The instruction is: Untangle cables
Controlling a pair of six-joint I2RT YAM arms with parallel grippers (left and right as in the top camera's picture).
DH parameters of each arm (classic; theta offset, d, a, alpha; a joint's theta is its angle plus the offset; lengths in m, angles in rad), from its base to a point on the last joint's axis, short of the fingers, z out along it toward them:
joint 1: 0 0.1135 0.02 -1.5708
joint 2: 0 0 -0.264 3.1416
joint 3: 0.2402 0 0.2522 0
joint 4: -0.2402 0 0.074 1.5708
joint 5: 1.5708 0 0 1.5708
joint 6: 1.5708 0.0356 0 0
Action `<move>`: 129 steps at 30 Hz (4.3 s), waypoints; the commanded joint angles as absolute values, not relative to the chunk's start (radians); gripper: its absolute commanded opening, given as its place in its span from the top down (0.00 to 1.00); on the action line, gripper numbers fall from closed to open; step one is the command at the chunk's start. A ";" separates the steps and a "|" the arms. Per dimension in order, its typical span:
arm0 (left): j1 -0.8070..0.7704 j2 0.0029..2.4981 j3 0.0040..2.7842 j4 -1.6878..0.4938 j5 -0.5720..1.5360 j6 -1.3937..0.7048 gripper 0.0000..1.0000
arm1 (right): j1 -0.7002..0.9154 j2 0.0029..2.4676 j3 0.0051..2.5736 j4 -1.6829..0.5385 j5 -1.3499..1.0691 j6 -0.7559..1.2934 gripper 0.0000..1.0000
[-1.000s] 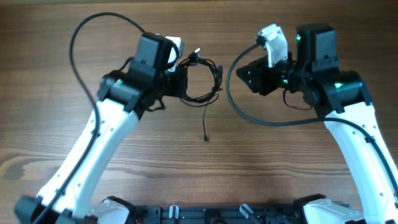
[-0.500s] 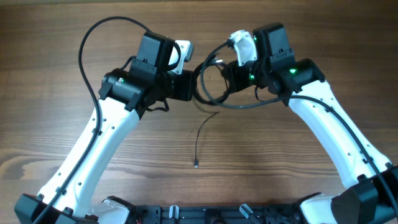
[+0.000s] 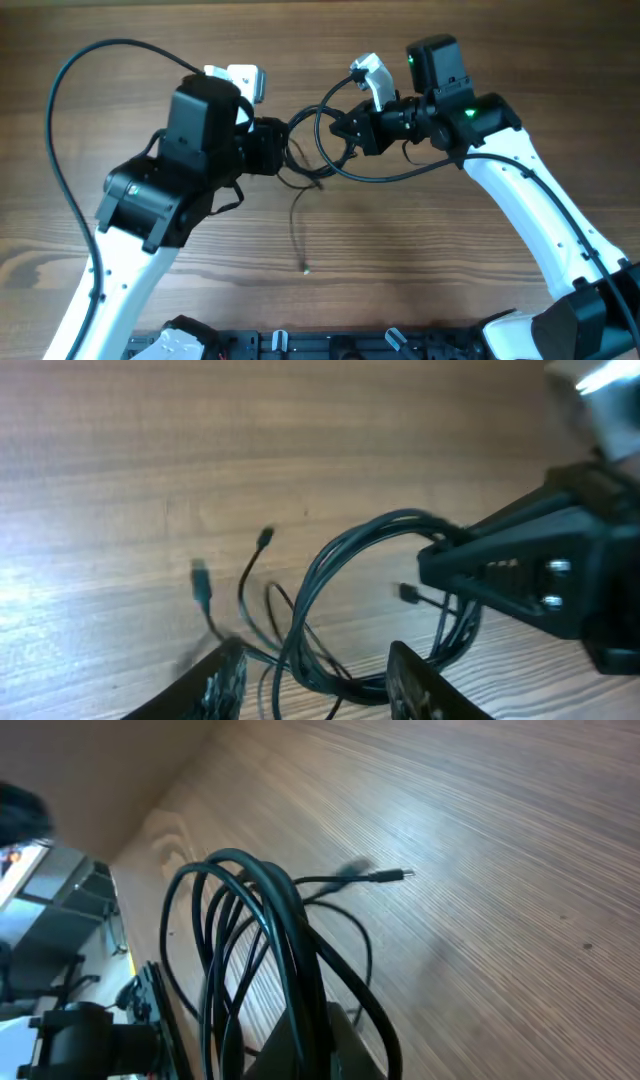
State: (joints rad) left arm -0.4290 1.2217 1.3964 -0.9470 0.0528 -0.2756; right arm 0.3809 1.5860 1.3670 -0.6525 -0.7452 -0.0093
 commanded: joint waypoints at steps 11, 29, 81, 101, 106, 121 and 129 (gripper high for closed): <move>-0.429 1.399 1.407 -0.868 0.054 -0.276 0.55 | 0.417 1.557 1.373 -0.592 -1.007 -0.022 0.96; -0.428 1.384 1.407 -0.858 0.051 -0.278 0.96 | 0.418 1.552 1.373 -0.668 -0.525 0.148 0.00; -0.428 1.163 1.407 -0.985 -0.051 -0.270 0.69 | 0.477 1.716 1.374 -0.543 -0.672 0.208 0.96; -0.428 1.317 1.407 -1.000 -0.052 -0.265 0.79 | 0.477 1.332 1.374 -0.453 -0.525 0.218 0.96; -0.428 1.318 1.407 -1.000 -0.092 -0.266 0.64 | 0.477 1.237 1.375 -0.410 -0.585 0.270 0.81; -0.420 1.335 1.407 -0.962 -0.108 -0.275 0.85 | 0.477 1.374 1.372 -0.990 -0.176 0.266 0.00; -0.362 1.334 1.407 -1.028 -0.106 -0.296 0.71 | 0.531 1.797 1.372 -1.375 -0.402 -0.055 0.00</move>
State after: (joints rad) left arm -0.3706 1.3308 1.4059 -1.0210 -0.0902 -0.2916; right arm 0.4934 1.7226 1.3678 -1.2991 -0.3336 0.0898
